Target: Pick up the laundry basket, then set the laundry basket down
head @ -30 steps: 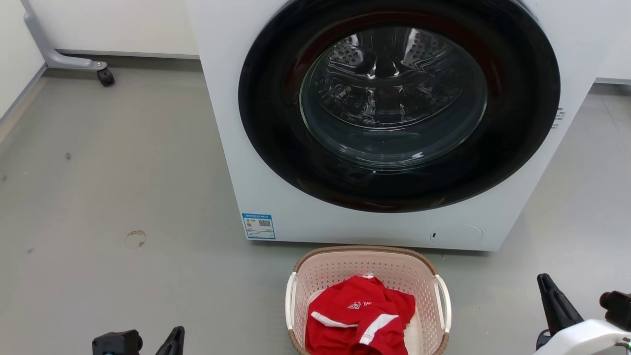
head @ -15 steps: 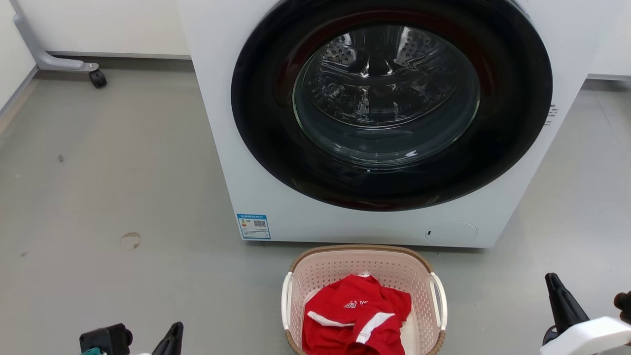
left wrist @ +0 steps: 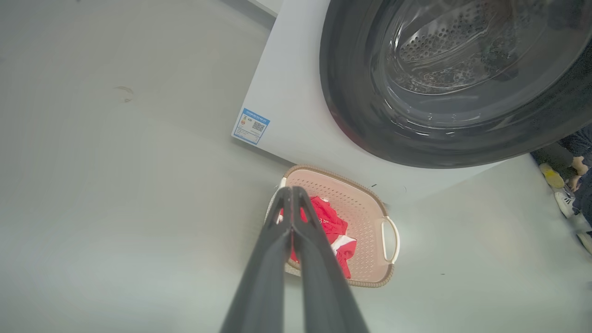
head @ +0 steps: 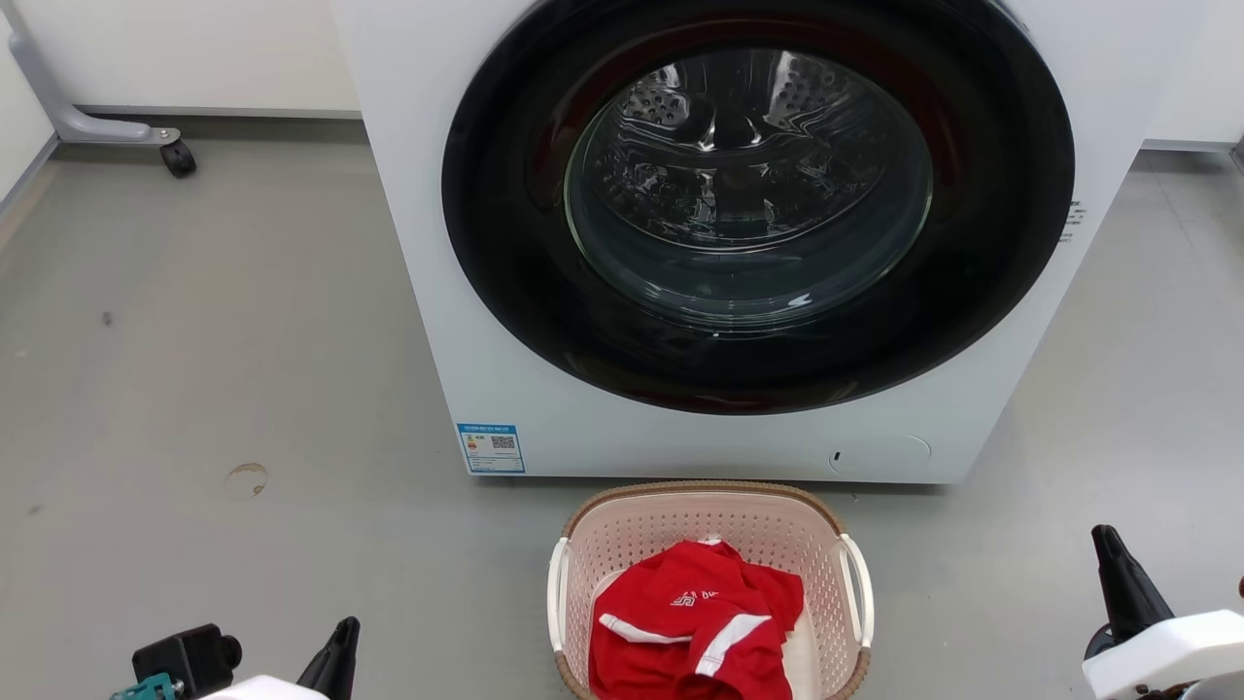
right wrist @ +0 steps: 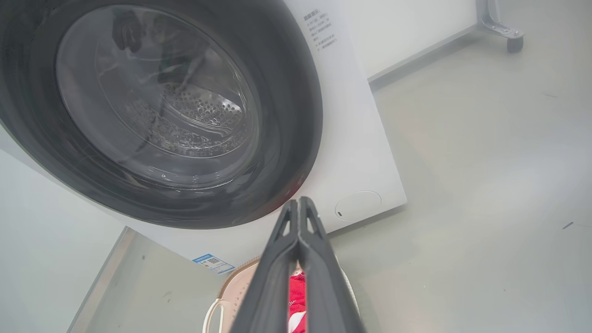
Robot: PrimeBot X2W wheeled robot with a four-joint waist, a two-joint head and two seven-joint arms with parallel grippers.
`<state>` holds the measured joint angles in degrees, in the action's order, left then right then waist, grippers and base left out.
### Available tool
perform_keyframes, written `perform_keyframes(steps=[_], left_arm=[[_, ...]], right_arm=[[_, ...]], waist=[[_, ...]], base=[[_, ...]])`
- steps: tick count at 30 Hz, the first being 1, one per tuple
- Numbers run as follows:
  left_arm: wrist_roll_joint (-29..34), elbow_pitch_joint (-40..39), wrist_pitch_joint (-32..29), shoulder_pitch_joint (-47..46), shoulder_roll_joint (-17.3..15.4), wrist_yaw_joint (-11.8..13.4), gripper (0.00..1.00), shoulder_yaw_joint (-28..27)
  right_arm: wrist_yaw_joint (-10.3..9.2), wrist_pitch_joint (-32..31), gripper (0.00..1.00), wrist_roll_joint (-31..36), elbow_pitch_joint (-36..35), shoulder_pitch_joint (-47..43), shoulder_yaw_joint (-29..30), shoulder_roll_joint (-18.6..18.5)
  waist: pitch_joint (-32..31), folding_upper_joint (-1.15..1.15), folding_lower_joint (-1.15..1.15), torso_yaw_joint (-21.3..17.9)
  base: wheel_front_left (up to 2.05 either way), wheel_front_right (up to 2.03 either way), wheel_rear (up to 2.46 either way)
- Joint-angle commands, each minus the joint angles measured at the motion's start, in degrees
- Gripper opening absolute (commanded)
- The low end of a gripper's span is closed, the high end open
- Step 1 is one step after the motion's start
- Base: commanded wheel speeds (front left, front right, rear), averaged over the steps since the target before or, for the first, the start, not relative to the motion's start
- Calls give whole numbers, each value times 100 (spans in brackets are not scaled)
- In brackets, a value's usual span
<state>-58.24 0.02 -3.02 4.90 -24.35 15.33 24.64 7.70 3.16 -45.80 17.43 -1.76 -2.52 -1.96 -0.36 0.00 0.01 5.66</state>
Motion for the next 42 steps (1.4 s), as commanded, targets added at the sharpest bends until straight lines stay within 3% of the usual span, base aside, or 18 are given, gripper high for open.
perform_keyframes(steps=[1, 42], left_arm=[[-116, -76, 4, -338, -46, -89, 0, -226], [-1689, 597, -97, -684, 911, -1100, 0, -1483]], right_arm=[[-6, -41, 0, -161, -172, 297, 58, -135], [-13, -469, 0, -2221, -250, 527, 451, -115]], waist=[[1, 0, -1, -10], [26, 0, -1, -266]], base=[[0, 0, 0], [0, 0, 0]])
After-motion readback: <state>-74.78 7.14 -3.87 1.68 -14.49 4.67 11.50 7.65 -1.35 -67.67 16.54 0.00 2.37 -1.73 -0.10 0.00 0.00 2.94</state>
